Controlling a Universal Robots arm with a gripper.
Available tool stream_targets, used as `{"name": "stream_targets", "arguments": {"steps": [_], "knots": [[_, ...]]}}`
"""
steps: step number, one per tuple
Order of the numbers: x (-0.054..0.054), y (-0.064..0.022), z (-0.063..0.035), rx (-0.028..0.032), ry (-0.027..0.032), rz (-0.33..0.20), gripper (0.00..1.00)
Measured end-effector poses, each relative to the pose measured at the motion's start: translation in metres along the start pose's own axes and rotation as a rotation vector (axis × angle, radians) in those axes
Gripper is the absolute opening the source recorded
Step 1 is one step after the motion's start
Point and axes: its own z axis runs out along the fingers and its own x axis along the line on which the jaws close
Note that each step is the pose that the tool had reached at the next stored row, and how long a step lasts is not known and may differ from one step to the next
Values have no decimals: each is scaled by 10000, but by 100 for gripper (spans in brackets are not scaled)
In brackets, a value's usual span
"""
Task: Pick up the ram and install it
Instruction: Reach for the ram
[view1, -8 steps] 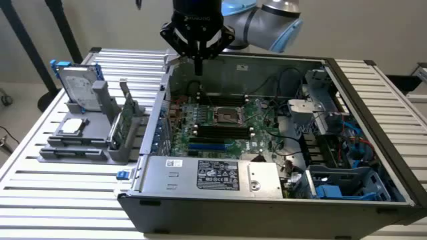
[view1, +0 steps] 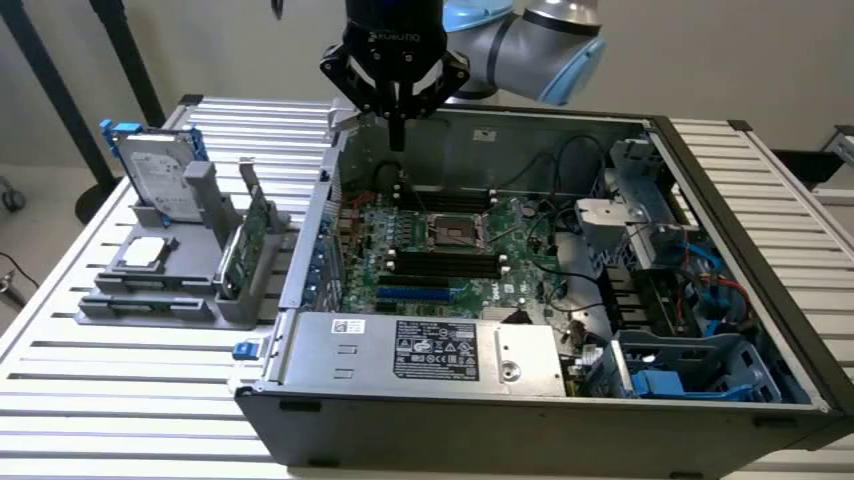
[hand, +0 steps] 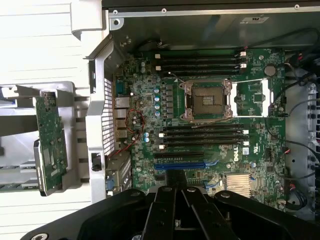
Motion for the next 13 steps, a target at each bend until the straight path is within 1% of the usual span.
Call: {"name": "stream_targets", "arguments": {"steps": [7,13], "knots": [[11,-1,-1,1,1,1,11],[275,-40,-1,0,0,0,11]]}}
